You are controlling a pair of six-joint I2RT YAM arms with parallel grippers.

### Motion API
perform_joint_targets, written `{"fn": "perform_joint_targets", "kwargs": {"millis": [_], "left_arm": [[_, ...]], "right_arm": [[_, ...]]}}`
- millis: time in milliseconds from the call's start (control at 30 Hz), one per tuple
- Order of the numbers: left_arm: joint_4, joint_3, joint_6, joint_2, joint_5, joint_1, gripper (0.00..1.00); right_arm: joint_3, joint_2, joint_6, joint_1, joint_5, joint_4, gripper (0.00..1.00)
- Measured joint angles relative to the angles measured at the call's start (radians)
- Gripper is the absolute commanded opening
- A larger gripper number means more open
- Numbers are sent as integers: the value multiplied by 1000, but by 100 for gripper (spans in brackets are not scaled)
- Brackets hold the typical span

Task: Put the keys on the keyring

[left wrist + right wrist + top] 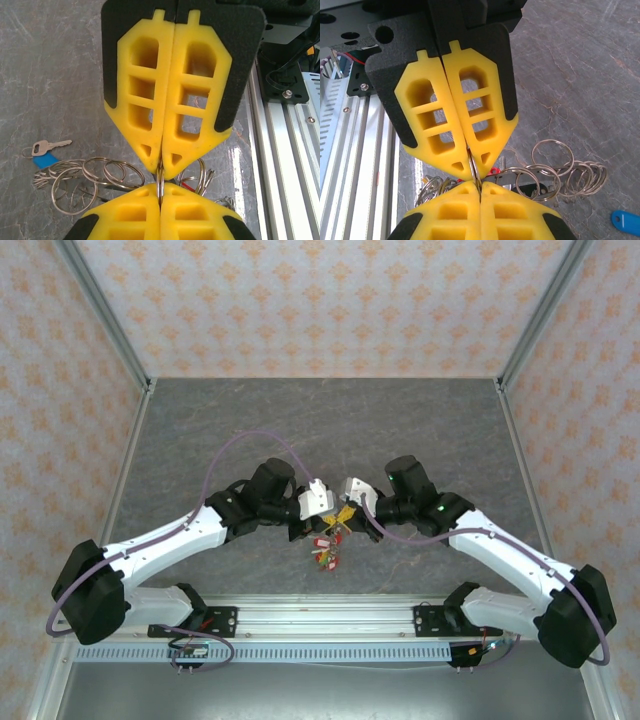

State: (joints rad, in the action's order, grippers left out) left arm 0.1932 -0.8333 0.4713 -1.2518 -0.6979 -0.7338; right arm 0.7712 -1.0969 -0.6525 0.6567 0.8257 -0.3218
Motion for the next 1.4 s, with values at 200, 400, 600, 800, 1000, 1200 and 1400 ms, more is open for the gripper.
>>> {"fn": "perform_joint_targets", "kwargs": {"millis": [200,400,600,800,1000,1200,1400], "left_arm": [[11,0,4,0,4,0,0],[8,5,1,6,8,0,0],[-76,73,-45,55,6,2,0],[-141,124,-101,62,-21,8,0],[-174,130,-131,65,-31,16,0],[-201,143,-149,74,-28,18,0],[-185,142,-131,76,-24,20,15]], "right_arm": [[2,-8,-4,5,-4,-2,0],[2,-8,-8,9,-16,-1,0],[-37,-7,27,2,22,84,10],[-132,-5,122,-14,90,244,12],[-150,-6,164,-32,116,309,14],[-153,-5,159,-42,133,315,4],[-147,-3,151,-44,138,296,0]]}}
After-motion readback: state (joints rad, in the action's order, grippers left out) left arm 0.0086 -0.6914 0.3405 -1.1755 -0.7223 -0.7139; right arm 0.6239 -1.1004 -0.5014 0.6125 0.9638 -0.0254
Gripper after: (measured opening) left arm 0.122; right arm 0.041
